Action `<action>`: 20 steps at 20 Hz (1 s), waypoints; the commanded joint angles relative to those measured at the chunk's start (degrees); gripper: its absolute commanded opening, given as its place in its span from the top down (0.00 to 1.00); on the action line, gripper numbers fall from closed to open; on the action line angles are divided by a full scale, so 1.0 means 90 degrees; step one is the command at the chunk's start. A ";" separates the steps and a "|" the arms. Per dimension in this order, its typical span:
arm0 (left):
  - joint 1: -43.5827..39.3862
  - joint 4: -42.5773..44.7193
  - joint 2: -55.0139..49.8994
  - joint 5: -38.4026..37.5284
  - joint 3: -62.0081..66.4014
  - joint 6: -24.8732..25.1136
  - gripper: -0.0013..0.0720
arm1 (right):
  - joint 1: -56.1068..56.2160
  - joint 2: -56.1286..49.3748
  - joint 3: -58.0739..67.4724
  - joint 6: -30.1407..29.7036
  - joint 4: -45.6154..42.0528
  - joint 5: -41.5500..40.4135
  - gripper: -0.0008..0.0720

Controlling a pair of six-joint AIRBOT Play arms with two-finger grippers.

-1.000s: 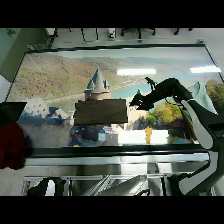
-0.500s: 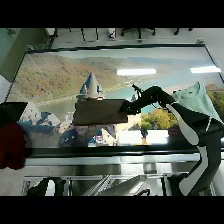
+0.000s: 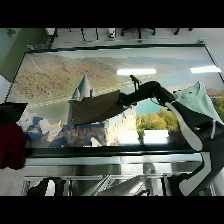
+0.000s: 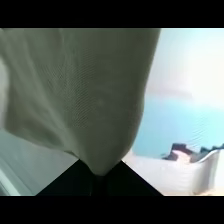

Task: Fold the shirts.

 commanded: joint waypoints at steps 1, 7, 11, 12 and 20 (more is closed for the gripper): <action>0.0007 0.0005 -0.0005 0.0007 0.0005 0.0053 0.96 | -0.0755 0.0957 0.0279 0.0058 0.0019 -0.0036 0.97; 0.0007 0.0005 -0.0005 0.0000 0.0005 0.0053 0.96 | -0.3055 0.1940 0.0578 0.0092 0.0024 -0.0376 0.97; 0.0007 0.0002 -0.0005 0.0000 0.0005 0.0053 0.96 | -0.4578 0.1921 0.1273 0.0092 0.0000 -0.0486 0.97; 0.0007 0.0002 -0.0005 0.0002 0.0005 0.0053 0.96 | -0.4942 0.1870 0.1462 0.0092 0.0000 -0.0478 0.97; 0.0007 -0.0005 -0.0005 -0.0049 0.0005 -0.0049 0.96 | -0.6305 0.0993 0.2577 -0.0476 0.0005 -0.1557 0.97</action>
